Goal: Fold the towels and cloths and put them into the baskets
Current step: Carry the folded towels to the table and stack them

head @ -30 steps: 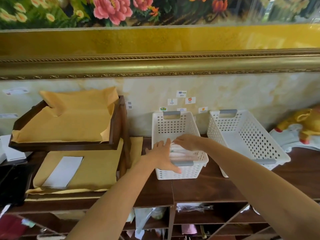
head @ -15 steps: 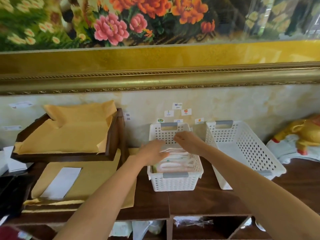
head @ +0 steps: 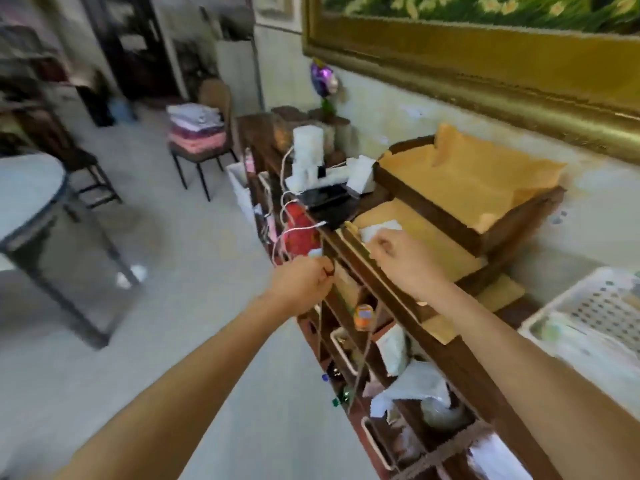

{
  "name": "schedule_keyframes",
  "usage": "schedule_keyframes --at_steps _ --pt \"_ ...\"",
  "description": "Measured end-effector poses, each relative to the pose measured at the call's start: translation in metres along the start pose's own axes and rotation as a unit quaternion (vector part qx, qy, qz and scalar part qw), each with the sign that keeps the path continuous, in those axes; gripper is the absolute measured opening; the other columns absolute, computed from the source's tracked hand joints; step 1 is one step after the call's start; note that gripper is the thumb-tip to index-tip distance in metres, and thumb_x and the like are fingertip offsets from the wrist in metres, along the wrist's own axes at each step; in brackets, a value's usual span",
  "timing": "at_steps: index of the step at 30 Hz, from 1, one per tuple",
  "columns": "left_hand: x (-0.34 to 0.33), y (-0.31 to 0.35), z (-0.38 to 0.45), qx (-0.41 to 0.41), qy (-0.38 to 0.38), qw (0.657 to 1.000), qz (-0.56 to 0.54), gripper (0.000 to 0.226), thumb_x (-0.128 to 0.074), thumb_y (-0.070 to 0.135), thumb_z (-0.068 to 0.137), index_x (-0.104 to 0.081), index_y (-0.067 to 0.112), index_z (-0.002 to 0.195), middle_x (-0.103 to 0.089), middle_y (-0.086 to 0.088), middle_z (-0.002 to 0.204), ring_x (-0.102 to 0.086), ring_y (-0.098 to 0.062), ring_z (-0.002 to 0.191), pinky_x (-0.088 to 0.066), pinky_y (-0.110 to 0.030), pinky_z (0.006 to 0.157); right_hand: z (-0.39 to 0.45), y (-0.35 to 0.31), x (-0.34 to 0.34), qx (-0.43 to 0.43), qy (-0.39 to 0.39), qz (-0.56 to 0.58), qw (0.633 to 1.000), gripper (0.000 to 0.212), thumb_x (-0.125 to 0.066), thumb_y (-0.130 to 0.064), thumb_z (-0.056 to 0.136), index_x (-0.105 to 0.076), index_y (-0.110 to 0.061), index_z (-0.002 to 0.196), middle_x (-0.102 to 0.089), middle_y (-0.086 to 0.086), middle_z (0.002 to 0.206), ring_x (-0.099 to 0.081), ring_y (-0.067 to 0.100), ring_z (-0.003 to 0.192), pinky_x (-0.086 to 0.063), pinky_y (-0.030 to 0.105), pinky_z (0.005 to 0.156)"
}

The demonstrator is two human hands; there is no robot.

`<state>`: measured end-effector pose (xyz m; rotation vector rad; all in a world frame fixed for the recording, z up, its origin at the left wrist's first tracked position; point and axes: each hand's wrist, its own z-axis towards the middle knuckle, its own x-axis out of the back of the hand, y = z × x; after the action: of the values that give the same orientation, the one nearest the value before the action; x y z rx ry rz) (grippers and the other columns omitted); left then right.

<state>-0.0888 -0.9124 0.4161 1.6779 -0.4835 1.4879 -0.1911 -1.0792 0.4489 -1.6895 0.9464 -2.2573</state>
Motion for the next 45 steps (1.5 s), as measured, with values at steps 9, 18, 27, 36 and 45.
schedule_keyframes --at_steps 9,18,27,36,45 --pt "0.040 -0.234 -0.242 0.360 0.043 0.932 -0.028 0.031 -0.051 0.031 0.096 -0.057 0.017 0.124 -0.065 0.000 0.118 -0.059 -0.024 0.111 -0.047 -0.032 0.091 0.007 -0.214 -0.257 0.216 -0.225 -0.033 0.950 0.022 -0.050 -0.025 0.091 -0.066 -0.010 0.090 -0.070 0.012 0.092 -0.064 0.033 0.090 -0.051 0.040 0.080" --pt "0.077 -0.394 -0.477 0.532 0.086 0.840 -0.066 0.035 -0.051 0.029 0.095 -0.057 0.015 0.126 -0.061 -0.004 0.126 -0.056 -0.025 0.117 -0.047 -0.035 0.095 -0.056 -0.418 -0.448 0.255 -0.332 0.001 0.908 0.018 -0.051 -0.017 0.088 -0.062 -0.007 0.077 -0.067 0.012 0.082 -0.062 0.031 0.080 -0.050 0.036 0.072" --pt "0.069 -0.531 -0.570 0.657 0.104 0.721 -0.192 0.027 -0.054 0.027 0.093 -0.062 0.014 0.115 -0.063 -0.011 0.123 -0.057 -0.027 0.114 -0.044 -0.028 0.093 -0.036 -0.531 -0.590 0.277 -0.405 -0.003 0.872 0.018 -0.053 -0.011 0.088 -0.068 -0.001 0.082 -0.069 0.015 0.085 -0.063 0.031 0.084 -0.050 0.035 0.076" --pt "-0.007 -0.662 -0.607 0.816 0.186 0.446 -0.318 0.015 -0.055 0.022 0.093 -0.055 0.009 0.087 -0.056 -0.014 0.101 -0.049 -0.024 0.090 -0.037 -0.027 0.077 0.008 -0.623 -0.802 0.385 -0.524 -0.100 0.753 0.016 -0.051 -0.013 0.091 -0.063 -0.006 0.100 -0.067 0.015 0.105 -0.061 0.032 0.100 -0.048 0.035 0.086" --pt "-0.111 -0.754 -0.611 0.782 0.418 0.078 -0.456 0.024 -0.058 0.030 0.092 -0.055 0.008 0.082 -0.052 -0.022 0.090 -0.054 -0.029 0.082 -0.044 -0.035 0.078 -0.023 -0.694 -0.985 0.502 -0.582 -0.181 0.614 0.039 -0.052 -0.031 0.095 -0.049 -0.004 0.124 -0.054 0.016 0.128 -0.051 0.031 0.117 -0.042 0.034 0.093"
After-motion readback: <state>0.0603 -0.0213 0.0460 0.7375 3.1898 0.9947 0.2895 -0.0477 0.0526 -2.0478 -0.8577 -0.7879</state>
